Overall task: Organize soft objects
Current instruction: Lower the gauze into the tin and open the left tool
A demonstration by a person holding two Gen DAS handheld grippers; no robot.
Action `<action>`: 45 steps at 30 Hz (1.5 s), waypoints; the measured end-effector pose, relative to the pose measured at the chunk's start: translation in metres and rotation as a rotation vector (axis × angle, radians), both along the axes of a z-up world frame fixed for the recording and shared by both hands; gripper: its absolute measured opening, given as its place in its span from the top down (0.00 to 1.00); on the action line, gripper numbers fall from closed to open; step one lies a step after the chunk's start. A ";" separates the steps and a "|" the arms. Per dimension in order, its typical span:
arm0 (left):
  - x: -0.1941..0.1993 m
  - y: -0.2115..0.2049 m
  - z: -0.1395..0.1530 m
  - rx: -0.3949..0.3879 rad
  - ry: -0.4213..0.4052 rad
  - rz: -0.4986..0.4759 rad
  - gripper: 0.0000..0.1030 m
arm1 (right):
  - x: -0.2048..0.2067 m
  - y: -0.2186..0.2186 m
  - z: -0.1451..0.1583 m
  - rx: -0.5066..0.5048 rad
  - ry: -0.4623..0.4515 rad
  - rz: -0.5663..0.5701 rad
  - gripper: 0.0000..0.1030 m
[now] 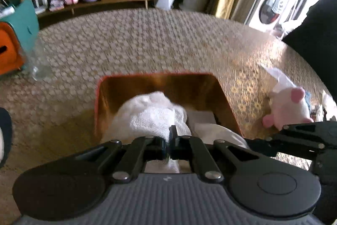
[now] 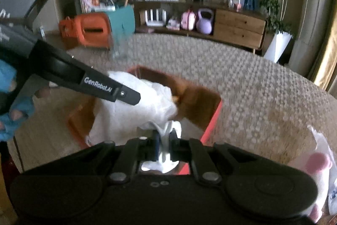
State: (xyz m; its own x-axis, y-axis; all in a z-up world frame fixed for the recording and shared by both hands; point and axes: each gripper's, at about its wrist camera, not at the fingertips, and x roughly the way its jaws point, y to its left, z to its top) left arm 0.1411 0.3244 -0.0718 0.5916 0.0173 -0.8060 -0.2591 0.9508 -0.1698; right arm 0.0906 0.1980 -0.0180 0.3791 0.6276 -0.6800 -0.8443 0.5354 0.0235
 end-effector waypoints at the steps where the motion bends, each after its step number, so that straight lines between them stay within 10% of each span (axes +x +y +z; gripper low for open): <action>1: 0.001 -0.001 -0.005 -0.002 0.011 0.000 0.97 | 0.000 0.002 -0.005 -0.012 0.007 0.004 0.93; 14: 0.004 0.001 -0.027 -0.036 0.075 0.003 0.97 | 0.009 0.004 -0.018 -0.027 0.067 0.021 0.83; 23: -0.003 -0.001 -0.017 -0.033 0.077 -0.002 0.94 | 0.003 -0.002 -0.007 -0.016 0.064 0.056 0.57; 31: -0.014 -0.007 -0.004 -0.017 0.060 -0.002 0.48 | -0.004 -0.019 0.005 0.029 0.065 0.050 0.38; 45: -0.070 -0.047 0.048 0.017 -0.072 0.012 0.25 | -0.029 -0.094 0.051 0.172 0.061 -0.006 0.15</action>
State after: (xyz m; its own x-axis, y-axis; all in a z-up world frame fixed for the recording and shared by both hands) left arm 0.0713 0.2771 -0.0241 0.6474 0.0383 -0.7612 -0.2584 0.9506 -0.1719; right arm 0.0620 0.1041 0.0325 0.3443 0.7344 -0.5850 -0.8354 0.5239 0.1660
